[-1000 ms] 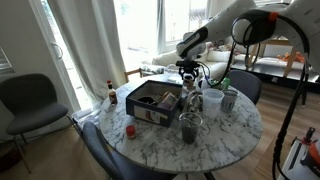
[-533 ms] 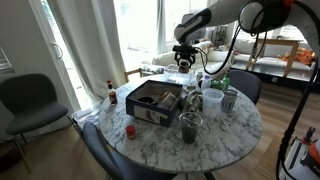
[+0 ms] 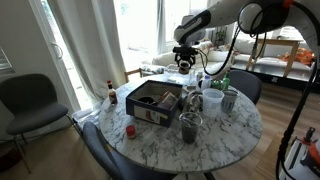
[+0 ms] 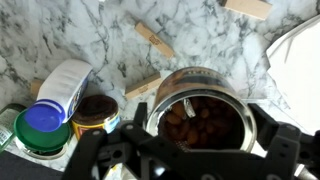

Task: Pick up the opened without a lid coffee jar and put it in the crisper drawer on the table

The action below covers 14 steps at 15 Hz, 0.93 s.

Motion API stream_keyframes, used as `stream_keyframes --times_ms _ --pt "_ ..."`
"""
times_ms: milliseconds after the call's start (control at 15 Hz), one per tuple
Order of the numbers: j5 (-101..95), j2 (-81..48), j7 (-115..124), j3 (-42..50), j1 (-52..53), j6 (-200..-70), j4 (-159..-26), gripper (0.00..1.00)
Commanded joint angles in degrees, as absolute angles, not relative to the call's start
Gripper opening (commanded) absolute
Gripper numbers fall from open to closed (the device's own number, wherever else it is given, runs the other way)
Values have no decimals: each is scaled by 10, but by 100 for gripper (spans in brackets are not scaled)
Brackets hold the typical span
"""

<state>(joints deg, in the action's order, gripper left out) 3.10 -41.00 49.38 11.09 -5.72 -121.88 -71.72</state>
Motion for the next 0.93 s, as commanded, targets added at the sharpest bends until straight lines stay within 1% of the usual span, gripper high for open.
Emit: stream_keyframes --times_ms 0,267,467,667,800,867 --pt "43 -433 505 110 -70 -1174 -644 71" --pt "47 -483 529 109 -89 -1087 -517 71" --pt "54 -528 554 104 -111 -1046 -442 71" --pt "61 -580 578 97 -129 -1047 -375 71" --pt "76 -621 594 93 -140 -1066 -326 71" --pt "78 -632 605 85 -144 -1090 -321 71"
